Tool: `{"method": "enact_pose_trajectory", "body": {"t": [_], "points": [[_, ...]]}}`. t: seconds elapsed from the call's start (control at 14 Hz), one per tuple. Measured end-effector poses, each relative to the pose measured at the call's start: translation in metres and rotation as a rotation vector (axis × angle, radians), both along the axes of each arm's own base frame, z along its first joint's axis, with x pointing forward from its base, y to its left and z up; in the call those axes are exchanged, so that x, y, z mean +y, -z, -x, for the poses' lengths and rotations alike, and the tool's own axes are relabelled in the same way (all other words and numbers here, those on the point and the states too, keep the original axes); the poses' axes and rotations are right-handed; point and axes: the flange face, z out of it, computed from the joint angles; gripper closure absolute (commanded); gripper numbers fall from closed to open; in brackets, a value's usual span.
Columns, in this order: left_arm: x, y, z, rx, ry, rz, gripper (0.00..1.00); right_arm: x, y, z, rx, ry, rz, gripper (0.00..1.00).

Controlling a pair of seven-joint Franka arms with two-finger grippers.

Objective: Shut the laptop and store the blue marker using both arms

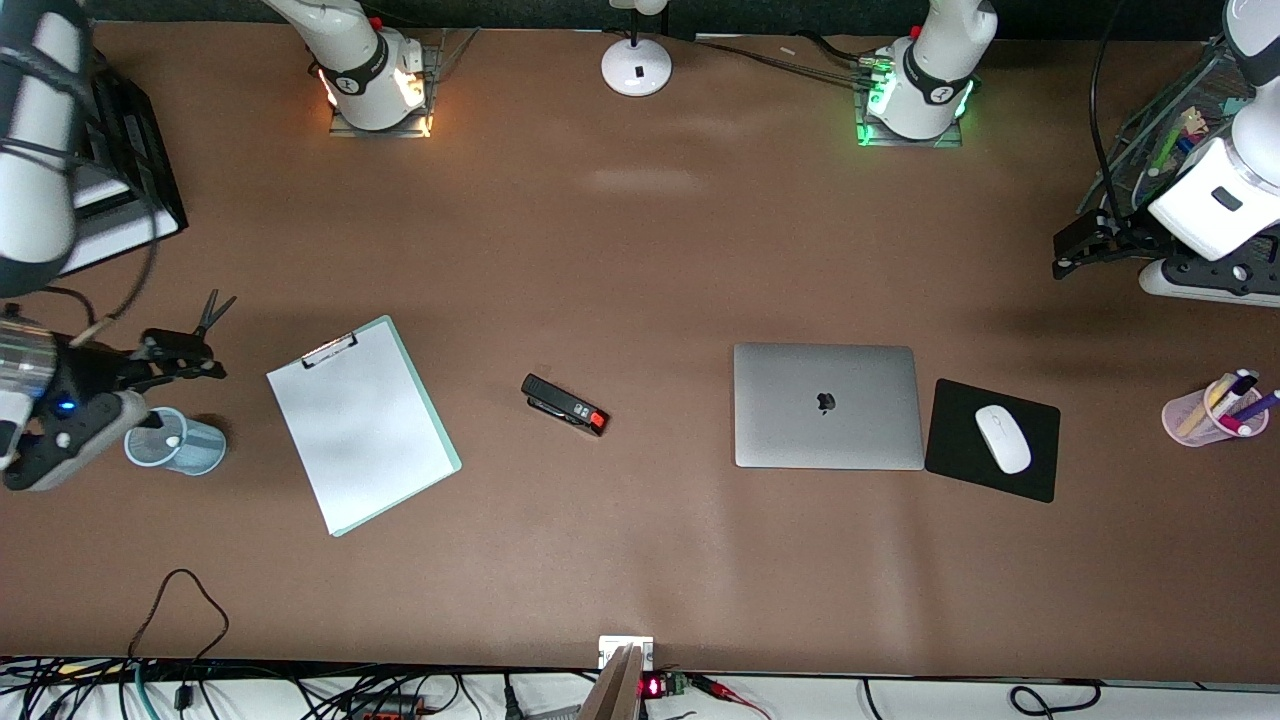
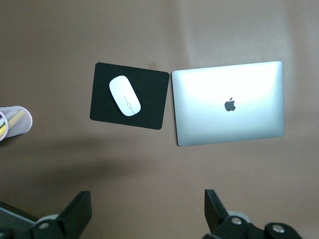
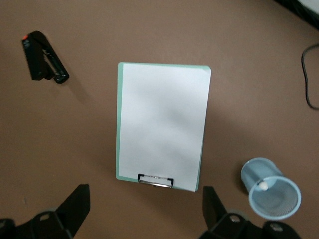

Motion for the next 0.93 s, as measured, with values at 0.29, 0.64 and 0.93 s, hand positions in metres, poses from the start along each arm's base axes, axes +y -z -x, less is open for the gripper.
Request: {"method": "enact_pose_trajectory", "body": {"t": [0.29,0.64,0.93], "points": [[0.001,0.000,0.000,0.000,-0.002,0.000,0.00,0.056,0.028,0.011,0.072,0.216,0.176,0.00],[0.001,0.000,0.000,0.000,-0.002,0.000,0.00,0.032,0.043,0.027,0.046,0.385,0.192,0.00],[0.001,0.000,0.000,-0.002,-0.002,0.000,0.00,-0.031,0.003,0.040,-0.073,0.489,0.152,0.00]]}}
